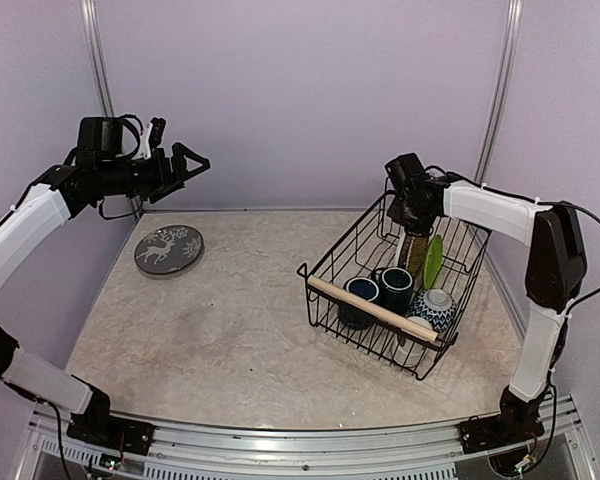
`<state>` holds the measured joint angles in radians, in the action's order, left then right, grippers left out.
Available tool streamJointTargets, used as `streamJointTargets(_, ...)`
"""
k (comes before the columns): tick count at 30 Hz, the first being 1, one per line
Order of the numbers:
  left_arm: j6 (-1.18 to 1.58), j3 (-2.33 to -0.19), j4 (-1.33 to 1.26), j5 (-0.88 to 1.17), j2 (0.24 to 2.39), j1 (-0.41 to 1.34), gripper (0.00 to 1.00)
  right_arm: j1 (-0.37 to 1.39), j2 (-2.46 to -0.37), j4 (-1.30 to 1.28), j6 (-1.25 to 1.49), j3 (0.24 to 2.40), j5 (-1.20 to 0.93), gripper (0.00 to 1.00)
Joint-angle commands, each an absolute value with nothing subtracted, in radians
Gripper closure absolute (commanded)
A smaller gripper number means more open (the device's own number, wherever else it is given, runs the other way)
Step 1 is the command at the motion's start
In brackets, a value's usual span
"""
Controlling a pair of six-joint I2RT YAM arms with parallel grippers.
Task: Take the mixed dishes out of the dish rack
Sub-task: Grab the plate from the dish rack.
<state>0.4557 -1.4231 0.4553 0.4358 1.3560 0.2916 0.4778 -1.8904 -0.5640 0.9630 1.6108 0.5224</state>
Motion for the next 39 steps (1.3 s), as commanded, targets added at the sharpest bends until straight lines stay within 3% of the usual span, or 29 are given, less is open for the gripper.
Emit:
streamJointTargets(1,0.457,-1.428,0.476,0.434,1.359,0.297,0.01,0.487,-1.915,-0.624,0.998,1.636,0.588,0.78)
streamJointTargets(8,0.465,-1.434,0.486,0.433,1.364,0.296,0.01,0.503,-1.940,-0.642,1.027,1.645,0.630,0.86)
streamJointTargets(15,0.471,-1.435,0.488,0.435,1.362,0.296,0.01,0.520,-1.929,-0.663,1.009,1.696,0.676,1.00)
streamJointTargets(39,0.476,-1.442,0.500,0.437,1.396,0.296,0.01,0.545,-1.773,-0.571,0.862,1.750,0.643,1.00)
